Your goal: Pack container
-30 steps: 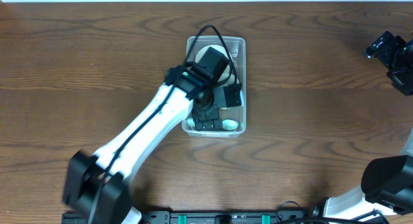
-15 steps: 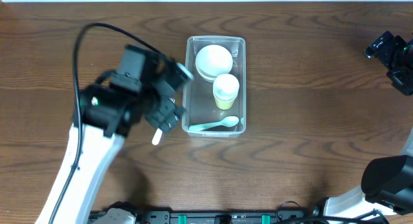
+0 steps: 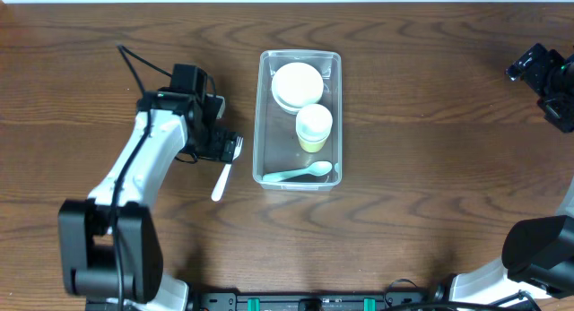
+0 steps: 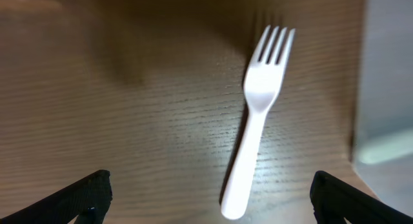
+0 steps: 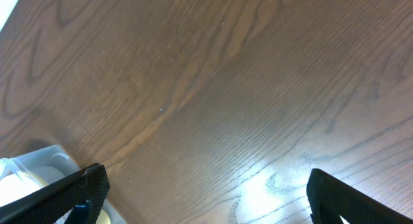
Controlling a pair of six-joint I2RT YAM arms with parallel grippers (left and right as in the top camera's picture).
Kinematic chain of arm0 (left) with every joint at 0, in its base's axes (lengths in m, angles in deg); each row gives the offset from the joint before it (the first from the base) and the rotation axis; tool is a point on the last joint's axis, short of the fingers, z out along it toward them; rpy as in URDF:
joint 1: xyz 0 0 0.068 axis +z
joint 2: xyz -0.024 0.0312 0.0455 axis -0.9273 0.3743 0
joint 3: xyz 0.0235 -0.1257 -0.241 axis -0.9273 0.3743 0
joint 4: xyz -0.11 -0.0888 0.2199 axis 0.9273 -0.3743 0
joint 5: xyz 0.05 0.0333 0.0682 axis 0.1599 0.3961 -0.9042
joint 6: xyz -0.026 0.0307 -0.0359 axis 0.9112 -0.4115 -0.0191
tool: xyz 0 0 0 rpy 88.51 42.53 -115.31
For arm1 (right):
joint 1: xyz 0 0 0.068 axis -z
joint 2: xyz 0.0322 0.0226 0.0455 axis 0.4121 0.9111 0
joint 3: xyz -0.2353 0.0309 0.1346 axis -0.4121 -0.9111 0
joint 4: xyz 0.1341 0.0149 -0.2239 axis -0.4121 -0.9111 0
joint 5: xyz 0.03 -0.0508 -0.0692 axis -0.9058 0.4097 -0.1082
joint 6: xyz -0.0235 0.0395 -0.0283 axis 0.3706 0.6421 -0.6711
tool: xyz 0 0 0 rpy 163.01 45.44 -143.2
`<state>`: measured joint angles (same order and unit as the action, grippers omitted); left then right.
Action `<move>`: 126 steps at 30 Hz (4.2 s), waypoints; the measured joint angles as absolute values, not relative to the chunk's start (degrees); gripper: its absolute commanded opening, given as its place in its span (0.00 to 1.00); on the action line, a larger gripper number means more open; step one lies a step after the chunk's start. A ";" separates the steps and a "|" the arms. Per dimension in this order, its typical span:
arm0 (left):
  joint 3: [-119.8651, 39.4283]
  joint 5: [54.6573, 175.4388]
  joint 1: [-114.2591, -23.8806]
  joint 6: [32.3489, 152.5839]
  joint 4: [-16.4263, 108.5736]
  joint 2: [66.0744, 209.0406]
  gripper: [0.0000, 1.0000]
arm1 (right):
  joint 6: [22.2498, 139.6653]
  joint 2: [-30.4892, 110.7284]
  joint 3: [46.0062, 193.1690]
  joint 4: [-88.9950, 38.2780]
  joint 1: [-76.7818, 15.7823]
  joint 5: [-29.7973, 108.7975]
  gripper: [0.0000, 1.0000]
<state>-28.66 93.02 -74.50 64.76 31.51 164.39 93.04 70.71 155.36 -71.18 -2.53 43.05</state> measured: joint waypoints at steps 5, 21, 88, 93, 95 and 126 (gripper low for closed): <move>-28.66 93.04 -74.50 65.42 31.88 169.85 0.98 | 93.04 70.71 155.36 -71.18 -2.53 43.05 0.99; -28.66 93.04 -74.94 63.36 33.01 174.79 0.77 | 93.07 70.71 155.36 -71.18 -2.53 43.05 0.99; -39.91 95.20 -105.54 15.30 28.56 167.58 0.49 | 93.04 70.71 155.36 -71.18 -2.53 43.05 0.99; -40.04 93.04 -105.54 15.96 29.78 167.91 0.98 | 93.04 70.71 155.36 -71.18 -2.53 43.05 0.99; -40.70 91.20 -105.54 17.90 29.71 167.53 0.98 | 93.04 70.71 155.36 -71.18 -2.53 43.05 0.99; -45.77 75.01 -90.81 68.96 18.26 136.67 0.98 | 93.07 70.71 155.36 -71.18 -2.53 43.05 0.99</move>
